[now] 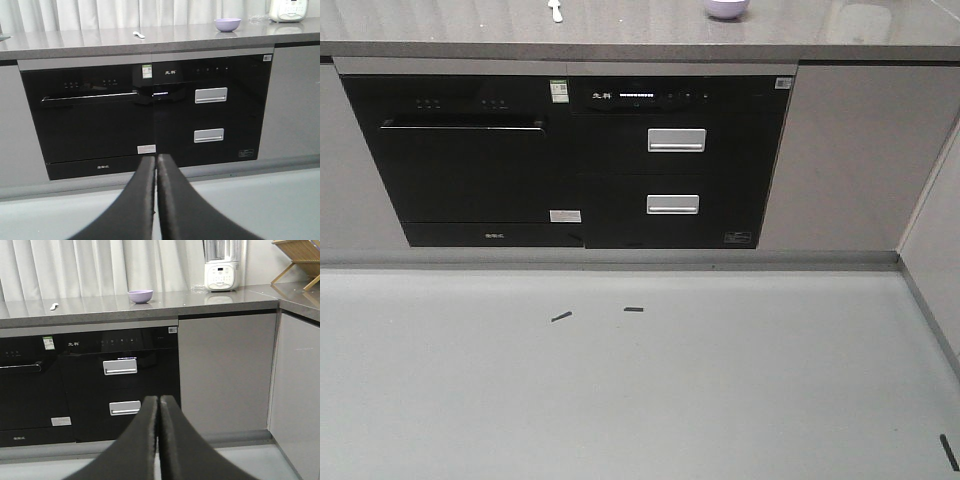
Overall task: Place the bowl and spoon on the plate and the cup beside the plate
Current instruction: 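Continue driving forward toward the counter holding the spoon and bowl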
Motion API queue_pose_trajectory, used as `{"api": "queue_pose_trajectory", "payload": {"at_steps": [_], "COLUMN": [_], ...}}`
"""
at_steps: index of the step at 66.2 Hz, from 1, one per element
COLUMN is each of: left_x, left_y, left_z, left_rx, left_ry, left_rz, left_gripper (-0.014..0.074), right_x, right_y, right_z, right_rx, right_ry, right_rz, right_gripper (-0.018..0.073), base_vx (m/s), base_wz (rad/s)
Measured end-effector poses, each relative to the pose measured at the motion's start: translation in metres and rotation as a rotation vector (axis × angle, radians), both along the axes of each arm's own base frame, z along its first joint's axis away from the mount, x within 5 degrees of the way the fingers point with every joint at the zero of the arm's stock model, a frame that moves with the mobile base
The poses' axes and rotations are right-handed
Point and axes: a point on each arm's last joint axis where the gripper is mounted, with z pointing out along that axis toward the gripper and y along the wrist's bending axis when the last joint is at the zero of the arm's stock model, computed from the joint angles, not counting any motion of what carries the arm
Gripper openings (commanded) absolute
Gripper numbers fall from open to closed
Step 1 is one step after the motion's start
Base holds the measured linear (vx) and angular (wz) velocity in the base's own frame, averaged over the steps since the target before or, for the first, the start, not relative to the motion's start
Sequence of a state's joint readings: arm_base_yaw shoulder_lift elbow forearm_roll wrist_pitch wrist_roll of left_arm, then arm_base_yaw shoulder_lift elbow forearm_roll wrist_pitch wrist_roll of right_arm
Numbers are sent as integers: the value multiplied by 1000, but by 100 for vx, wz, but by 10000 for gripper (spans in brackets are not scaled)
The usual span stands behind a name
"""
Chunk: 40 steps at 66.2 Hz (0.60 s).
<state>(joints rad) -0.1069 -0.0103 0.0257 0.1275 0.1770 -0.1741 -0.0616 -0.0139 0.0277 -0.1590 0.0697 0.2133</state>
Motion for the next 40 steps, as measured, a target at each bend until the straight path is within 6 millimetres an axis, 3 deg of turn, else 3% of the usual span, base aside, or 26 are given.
{"api": "queue_pose_trajectory", "payload": {"at_steps": [40], "left_x": [0], "left_y": [0], "left_z": [0], "left_rx": [0], "left_ry": [0], "left_rz": [0], "left_gripper": [-6], "right_x": [0], "right_y": [0], "right_z": [0], "right_rx": [0], "right_ry": [0], "right_rz": [0], "right_gripper": [-3], "base_vx": [14], "base_wz": [4]}}
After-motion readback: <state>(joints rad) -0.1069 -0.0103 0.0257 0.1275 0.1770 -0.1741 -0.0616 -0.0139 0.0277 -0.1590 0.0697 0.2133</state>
